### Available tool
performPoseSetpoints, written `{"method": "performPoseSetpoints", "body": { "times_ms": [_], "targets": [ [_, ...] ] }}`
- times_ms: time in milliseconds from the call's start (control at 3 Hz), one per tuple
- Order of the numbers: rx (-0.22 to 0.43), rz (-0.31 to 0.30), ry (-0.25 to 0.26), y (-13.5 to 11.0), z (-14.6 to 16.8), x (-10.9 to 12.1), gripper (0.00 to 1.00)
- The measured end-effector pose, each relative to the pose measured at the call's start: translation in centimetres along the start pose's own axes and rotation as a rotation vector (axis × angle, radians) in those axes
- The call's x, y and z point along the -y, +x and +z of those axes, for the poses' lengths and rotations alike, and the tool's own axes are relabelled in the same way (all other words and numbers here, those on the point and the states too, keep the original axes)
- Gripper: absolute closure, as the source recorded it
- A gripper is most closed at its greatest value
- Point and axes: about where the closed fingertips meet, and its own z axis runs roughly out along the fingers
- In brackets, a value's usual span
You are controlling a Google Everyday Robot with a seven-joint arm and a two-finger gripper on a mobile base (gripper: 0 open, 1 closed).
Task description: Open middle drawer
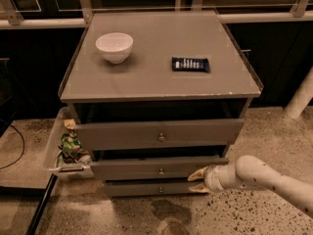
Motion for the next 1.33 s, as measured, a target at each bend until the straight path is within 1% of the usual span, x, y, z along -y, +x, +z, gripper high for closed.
{"method": "performPoseSetpoints", "body": {
  "times_ms": [333, 667, 1000, 1333],
  "targets": [
    [-0.013, -0.037, 0.016, -0.5, 0.2, 1.7, 0.23],
    [-0.013, -0.038, 0.016, -0.5, 0.2, 1.7, 0.0],
    [-0.006, -0.022, 0.014, 0.1, 1.0, 1.9, 0.0],
    [0.007, -0.024, 0.014, 0.7, 2.1, 3.5, 0.0]
  ]
}}
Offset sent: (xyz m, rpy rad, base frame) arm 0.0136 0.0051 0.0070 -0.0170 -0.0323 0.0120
